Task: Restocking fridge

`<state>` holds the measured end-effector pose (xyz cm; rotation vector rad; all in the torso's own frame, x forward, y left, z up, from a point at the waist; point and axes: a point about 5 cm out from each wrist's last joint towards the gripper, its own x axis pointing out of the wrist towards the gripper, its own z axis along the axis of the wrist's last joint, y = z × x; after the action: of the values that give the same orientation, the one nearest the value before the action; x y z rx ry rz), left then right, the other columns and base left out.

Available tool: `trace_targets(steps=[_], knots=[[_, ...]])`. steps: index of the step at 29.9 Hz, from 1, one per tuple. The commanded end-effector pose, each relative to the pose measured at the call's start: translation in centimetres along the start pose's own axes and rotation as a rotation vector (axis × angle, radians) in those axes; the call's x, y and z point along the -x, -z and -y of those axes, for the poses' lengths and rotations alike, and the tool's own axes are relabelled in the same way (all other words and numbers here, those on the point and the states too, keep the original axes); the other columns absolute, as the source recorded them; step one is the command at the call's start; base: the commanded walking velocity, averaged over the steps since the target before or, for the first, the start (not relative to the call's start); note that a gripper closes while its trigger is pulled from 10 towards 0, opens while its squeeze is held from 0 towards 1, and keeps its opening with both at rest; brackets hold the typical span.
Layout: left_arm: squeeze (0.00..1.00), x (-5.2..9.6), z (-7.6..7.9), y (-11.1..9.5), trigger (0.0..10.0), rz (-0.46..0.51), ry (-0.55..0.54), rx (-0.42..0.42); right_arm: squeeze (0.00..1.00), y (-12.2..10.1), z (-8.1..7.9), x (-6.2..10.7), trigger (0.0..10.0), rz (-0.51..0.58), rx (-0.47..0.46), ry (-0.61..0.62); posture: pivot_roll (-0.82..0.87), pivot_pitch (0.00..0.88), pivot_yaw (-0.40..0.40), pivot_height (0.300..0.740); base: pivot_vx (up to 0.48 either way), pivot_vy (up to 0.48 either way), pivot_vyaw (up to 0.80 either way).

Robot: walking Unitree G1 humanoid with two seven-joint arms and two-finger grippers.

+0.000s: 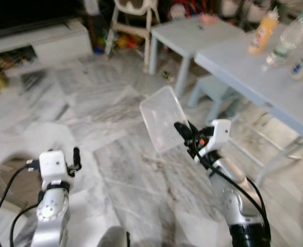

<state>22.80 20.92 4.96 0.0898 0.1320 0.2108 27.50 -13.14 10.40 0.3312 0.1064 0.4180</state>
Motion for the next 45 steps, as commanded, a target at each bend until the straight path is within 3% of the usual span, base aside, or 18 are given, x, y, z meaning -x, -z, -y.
trace_targets(steps=[1, 8, 15, 23, 37, 45], knots=[[0.00, 0.2, 0.0, -0.1, 10.0, 0.003, 0.023, 0.013, 0.00, 0.0, 0.4, 0.2, 10.0, 0.005, 0.005, 0.010, 0.11, 0.000, -0.012, 0.740, 0.000, 0.000, 0.77], [0.00, 2.1, 0.4, 0.1, 10.0, 0.005, 0.117, 0.084, 0.00, 0.1, 1.8, 0.7, 10.0, 0.002, 0.022, 0.048, 0.13, 0.000, -0.024, 0.740, 0.000, 0.000, 0.77], [0.00, 3.7, 1.0, 1.0, 10.0, -0.035, 0.183, 0.057, 0.00, 0.3, 2.6, 0.4, 10.0, 0.002, 0.008, 0.083, 0.13, 0.000, -0.012, 0.740, 0.000, 0.000, 0.76], [0.00, 2.5, 1.2, 0.3, 10.0, -0.015, 0.183, 0.082, 0.00, 0.6, 2.1, 0.3, 10.0, 0.002, 0.009, 0.064, 0.12, 0.000, -0.003, 0.740, 0.000, 0.000, 0.76], [0.00, 1.0, 1.5, -0.2, 10.0, -0.003, 0.236, 0.044, 0.00, 0.5, 3.1, 1.1, 10.0, 0.027, 0.030, 0.119, 0.08, 0.000, 0.026, 0.740, 0.000, 0.000, 0.76], [0.00, 0.9, 1.3, 0.3, 10.0, -0.013, 0.258, 0.008, 0.00, -0.7, 3.9, 2.2, 10.0, 0.058, 0.191, 0.180, 0.05, 0.000, 0.030, 0.740, 0.000, 0.000, 0.76]])
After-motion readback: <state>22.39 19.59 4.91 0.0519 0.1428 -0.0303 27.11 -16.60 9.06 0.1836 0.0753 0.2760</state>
